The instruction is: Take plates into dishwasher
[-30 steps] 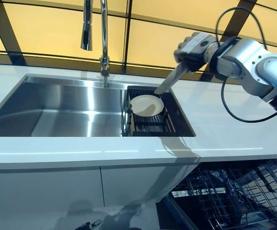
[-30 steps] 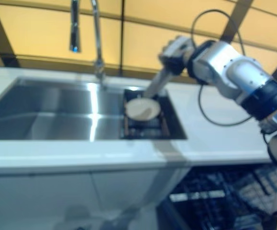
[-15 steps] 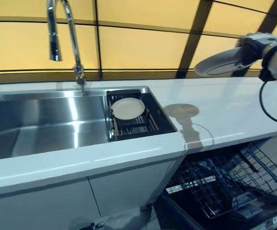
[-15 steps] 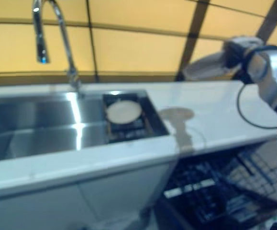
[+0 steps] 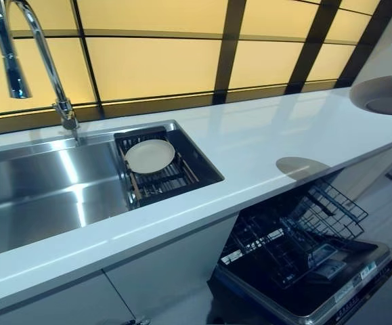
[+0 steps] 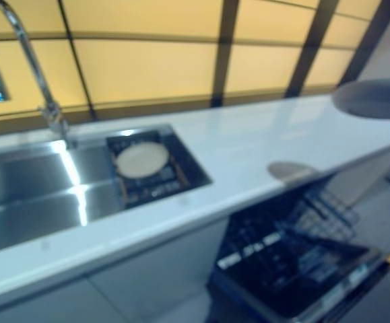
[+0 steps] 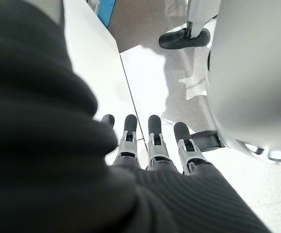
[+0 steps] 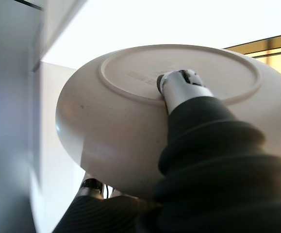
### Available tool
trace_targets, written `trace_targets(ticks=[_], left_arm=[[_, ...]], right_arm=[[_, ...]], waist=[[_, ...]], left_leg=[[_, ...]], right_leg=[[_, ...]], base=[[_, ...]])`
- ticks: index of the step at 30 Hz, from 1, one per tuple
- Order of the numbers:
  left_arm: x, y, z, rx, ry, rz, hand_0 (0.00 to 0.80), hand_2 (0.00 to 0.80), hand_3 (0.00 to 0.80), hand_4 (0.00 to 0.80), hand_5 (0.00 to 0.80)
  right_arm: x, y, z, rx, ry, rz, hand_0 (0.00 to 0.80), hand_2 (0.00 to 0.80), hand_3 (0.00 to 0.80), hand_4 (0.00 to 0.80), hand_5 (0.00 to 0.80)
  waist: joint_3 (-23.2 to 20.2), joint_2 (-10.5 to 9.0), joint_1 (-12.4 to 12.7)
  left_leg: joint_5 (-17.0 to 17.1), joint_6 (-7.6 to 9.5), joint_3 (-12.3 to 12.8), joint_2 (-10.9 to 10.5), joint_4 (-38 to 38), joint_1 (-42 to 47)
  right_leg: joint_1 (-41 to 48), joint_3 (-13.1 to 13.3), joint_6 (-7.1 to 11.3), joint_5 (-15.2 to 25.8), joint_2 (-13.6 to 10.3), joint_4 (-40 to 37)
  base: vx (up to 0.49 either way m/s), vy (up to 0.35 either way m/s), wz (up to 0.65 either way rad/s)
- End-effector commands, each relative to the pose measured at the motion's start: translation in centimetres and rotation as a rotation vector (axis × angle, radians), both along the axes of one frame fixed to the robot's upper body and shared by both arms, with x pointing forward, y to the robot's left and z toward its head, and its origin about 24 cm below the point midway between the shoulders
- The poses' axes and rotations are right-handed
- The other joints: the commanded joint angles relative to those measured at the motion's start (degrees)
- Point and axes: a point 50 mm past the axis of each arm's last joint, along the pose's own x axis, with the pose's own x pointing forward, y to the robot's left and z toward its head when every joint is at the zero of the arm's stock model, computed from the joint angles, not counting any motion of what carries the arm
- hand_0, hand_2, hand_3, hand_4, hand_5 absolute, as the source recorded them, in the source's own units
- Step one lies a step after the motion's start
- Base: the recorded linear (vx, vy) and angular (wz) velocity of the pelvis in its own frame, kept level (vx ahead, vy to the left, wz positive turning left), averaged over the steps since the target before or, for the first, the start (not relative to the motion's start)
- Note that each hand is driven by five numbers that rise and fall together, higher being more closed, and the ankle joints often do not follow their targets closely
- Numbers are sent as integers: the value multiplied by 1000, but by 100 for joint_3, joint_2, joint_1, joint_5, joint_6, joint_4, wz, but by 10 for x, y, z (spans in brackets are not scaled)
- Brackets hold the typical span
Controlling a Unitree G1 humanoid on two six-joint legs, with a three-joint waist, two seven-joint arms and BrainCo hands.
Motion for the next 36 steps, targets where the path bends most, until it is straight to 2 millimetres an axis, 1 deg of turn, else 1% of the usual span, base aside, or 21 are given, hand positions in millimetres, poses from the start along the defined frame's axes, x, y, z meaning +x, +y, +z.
trace_targets(ticks=[1, 6, 12, 14, 19, 21, 25, 30, 33, 36], left_arm=[[19, 12, 6, 24, -42, -28, 0, 0, 0, 0, 0], [12, 14, 5, 32, -30, -12, 0, 0, 0, 0, 0], [19, 15, 7, 41, -43, -24, 0, 0, 0, 0, 0], [21, 14, 7, 36, -46, -29, 0, 0, 0, 0, 0], [26, 12, 8, 27, -57, -28, 0, 0, 0, 0, 0], [28, 12, 8, 25, -60, -30, 0, 0, 0, 0, 0], [33, 13, 9, 21, -65, -27, 0, 0, 0, 0, 0], [32, 9, 8, 8, -67, -33, 0, 0, 0, 0, 0], [34, 8, 8, 7, -73, -43, 0, 0, 0, 0, 0], [39, 7, 9, 1, -80, -52, 0, 0, 0, 0, 0]], right_arm=[[-12, -3, 25, 40, -138, -3, 800, 800, 800, 800, 800], [-23, -15, 6, 107, -111, -10, 800, 800, 800, 800, 800], [-33, -27, -22, 207, -51, -51, 800, 800, 800, 800, 800], [-33, -30, -34, 257, -20, -71, 800, 800, 800, 800, 800], [-33, -32, -56, 347, 12, -87, 800, 800, 800, 800, 800], [-31, -31, -62, 365, 23, -89, 800, 800, 800, 800, 800], [-24, -25, -78, 488, 69, -85, 800, 800, 800, 800, 800], [-15, -16, -92, 592, 112, -49, 800, 800, 800, 800, 800], [-12, -12, -98, 607, 131, -39, 800, 800, 800, 800, 800], [-4, -2, -104, 627, 136, -18, 800, 800, 800, 800, 800]], waist=[[338, -186, -87], [393, -168, -257], [515, -107, -344], [574, -63, -382], [702, 20, -425], [747, 40, -434], [838, 88, -476], [883, 145, -498], [912, 171, -489], [975, 238, -476]], left_leg=[[-48, 330, -379, 18, 19, 5], [-36, 322, -218, 78, 19, 21], [-29, 312, -132, 98, 19, -27], [-15, 304, -110, 97, 19, -55], [-14, 294, -93, 86, 19, -97], [-14, 289, -96, 79, 19, -113], [-12, 273, -79, 70, 19, -147], [-17, 247, -104, 65, 19, -139], [-13, 235, -130, 62, 19, -156], [-6, 223, -191, 54, 19, -196]], right_leg=[[327, 49, 295, -84, 22, 19], [235, 113, 284, -51, 66, 19], [121, 166, 272, -33, 89, 19], [65, 185, 268, -16, 86, 19], [-22, 204, 254, 1, 56, 19], [-53, 208, 248, 7, 48, 19], [-115, 209, 226, 7, 42, 19], [-144, 226, 183, 0, 46, 19], [-160, 221, 175, -3, 47, 19], [-197, 217, 156, -2, 40, 19]], base=[[18, -57, -14], [11, -58, -12], [-20, -43, -8], [-9, -12, -2], [-12, -3, -2], [-32, -14, -6], [-8, -6, 0], [6, 1, -1], [-13, -1, 0], [-42, 1, 0]])
